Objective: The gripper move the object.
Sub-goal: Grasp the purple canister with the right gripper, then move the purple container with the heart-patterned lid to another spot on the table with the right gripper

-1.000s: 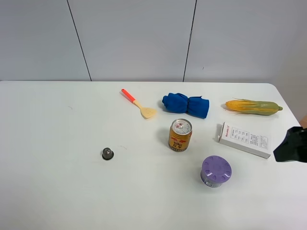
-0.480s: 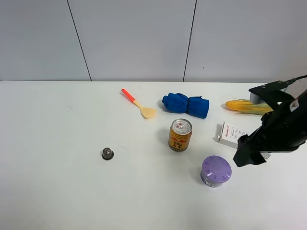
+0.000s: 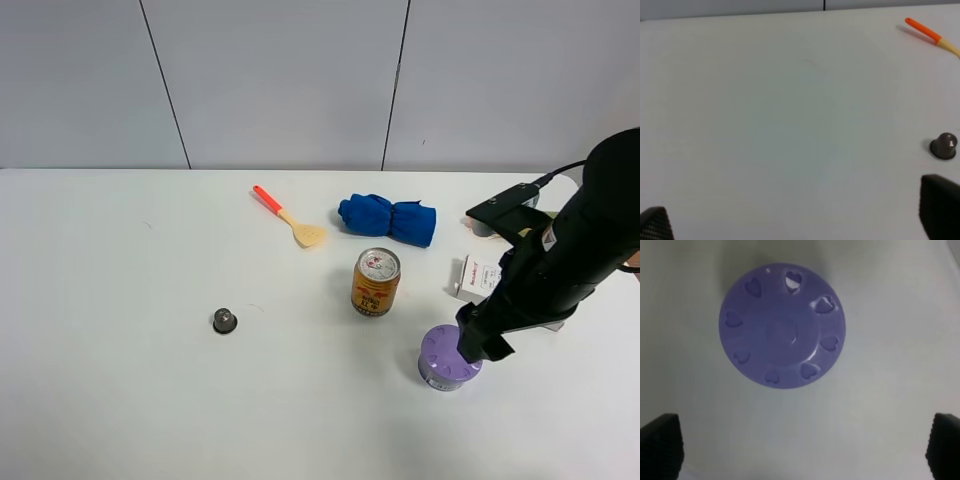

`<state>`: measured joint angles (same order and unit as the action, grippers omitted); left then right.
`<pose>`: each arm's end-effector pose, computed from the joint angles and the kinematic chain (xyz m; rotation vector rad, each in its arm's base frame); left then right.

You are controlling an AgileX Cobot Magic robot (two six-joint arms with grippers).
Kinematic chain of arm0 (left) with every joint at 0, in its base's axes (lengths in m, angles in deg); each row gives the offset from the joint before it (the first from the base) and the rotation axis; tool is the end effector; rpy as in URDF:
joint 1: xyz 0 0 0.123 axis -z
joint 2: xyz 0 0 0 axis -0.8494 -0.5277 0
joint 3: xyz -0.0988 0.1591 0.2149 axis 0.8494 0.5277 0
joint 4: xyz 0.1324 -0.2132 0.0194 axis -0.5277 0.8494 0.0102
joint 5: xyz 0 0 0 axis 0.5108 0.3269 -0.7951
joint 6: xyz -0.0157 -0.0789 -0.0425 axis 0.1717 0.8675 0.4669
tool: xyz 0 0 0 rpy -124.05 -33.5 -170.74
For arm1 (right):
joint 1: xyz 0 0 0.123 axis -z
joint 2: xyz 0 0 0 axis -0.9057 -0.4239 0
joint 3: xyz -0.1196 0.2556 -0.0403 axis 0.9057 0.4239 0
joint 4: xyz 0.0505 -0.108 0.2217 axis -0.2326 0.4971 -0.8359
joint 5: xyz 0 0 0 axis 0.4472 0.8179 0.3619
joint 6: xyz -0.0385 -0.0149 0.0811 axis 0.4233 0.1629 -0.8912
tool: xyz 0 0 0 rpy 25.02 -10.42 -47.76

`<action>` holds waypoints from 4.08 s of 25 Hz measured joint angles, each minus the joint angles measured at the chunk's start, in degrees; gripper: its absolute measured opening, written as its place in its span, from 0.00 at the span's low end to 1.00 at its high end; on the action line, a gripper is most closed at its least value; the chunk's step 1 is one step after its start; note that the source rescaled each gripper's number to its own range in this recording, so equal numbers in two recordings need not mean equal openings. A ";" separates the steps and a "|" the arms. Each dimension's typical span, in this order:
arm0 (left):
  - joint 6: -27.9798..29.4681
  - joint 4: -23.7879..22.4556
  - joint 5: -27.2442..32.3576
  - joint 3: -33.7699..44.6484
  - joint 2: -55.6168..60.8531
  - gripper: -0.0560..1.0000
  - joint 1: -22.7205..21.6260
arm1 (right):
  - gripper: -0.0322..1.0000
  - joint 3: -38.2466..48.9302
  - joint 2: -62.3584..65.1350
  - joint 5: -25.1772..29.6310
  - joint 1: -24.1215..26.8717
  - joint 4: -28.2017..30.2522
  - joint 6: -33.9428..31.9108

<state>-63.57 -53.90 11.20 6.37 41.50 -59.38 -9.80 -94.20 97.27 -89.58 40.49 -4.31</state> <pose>-0.0069 0.0015 0.2801 -0.0406 2.0248 0.0281 0.2049 0.0951 0.2203 -0.8641 2.8709 0.0462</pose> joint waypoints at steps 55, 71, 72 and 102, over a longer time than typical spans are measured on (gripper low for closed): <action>0.00 0.00 0.00 0.00 0.00 1.00 0.00 | 1.00 0.00 -21.89 -11.85 -3.44 0.77 -0.62; 0.00 0.00 0.00 0.00 0.00 1.00 0.00 | 0.06 -0.34 -21.61 -8.28 -3.44 0.77 -0.68; 0.00 0.00 0.00 0.00 0.00 1.00 0.00 | 0.06 -0.68 -21.18 -6.69 -3.44 0.77 -0.68; 0.00 0.00 0.00 0.00 0.00 1.00 0.00 | 0.06 -46.11 -25.54 16.25 -18.47 3.60 3.87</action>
<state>-63.57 -53.90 11.20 6.37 41.50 -59.38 -55.91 -119.74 113.52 -108.05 44.09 -0.44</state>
